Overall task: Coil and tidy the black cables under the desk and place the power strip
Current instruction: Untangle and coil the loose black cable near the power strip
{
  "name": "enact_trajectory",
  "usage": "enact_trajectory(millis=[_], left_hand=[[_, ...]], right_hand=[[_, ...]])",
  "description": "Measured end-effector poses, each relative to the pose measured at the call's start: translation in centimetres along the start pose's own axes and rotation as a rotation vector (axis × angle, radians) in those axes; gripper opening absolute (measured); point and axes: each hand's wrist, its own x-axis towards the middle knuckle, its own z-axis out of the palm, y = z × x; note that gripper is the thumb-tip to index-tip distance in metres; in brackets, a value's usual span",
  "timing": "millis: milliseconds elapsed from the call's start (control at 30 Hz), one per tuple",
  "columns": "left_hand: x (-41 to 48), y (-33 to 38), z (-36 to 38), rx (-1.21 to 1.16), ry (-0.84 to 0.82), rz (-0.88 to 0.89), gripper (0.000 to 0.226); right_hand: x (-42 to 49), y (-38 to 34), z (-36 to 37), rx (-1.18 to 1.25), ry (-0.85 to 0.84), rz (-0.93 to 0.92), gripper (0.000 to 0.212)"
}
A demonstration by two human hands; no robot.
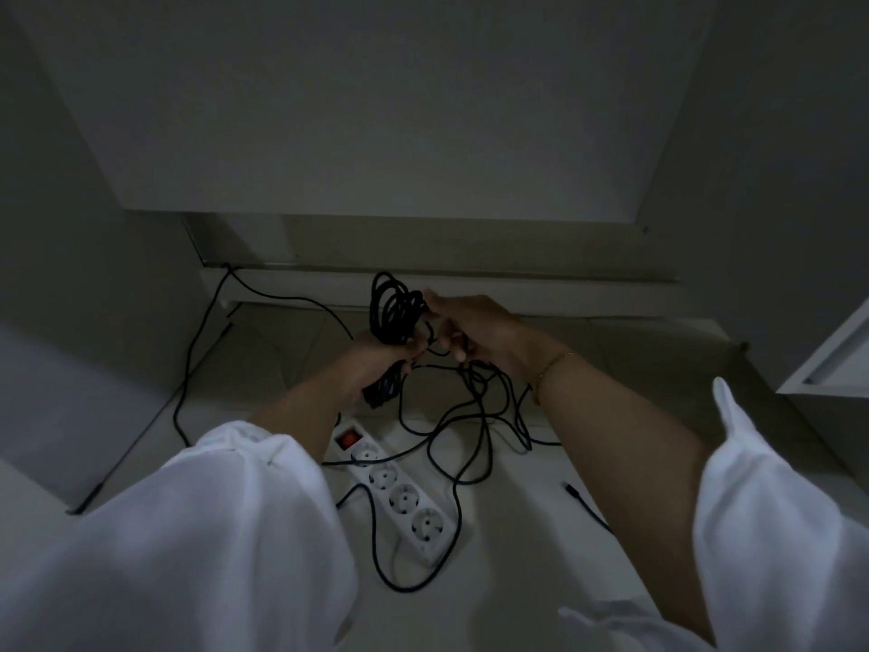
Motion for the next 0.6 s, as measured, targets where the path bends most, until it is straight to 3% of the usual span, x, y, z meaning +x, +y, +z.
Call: enact_trajectory(millis=[67,167,233,367,467,600], left_hand=[[0.0,-0.1,-0.2,-0.057,0.041,0.002,0.006],[0.0,-0.3,-0.6,-0.259,0.066,-0.043,0.011],[0.1,-0.4,-1.1,-0.350,0.080,-0.082,0.016],[-0.1,-0.4,-1.4,-0.310,0.083,-0.042,0.015],[0.0,-0.2,-1.1,-0.296,0.056,-0.016,0.008],[0.3,-0.2,-0.5,-0.213,0.030,-0.003,0.012]], right_hand=[[0.2,0.0,0.0,0.043,0.038,-0.014,0.031],[0.1,0.2,-0.6,0.093,0.130,0.033,0.026],[-0.2,0.2,-1.2,0.013,0.132,0.096,0.018],[-0.2,1.4,-2.0,-0.180,0.109,0.189,0.018],[-0.1,2.1,-1.9,-0.078,0.078,0.211,0.027],[-0.2,1.4,-1.4,0.060,-0.031,0.245,0.022]])
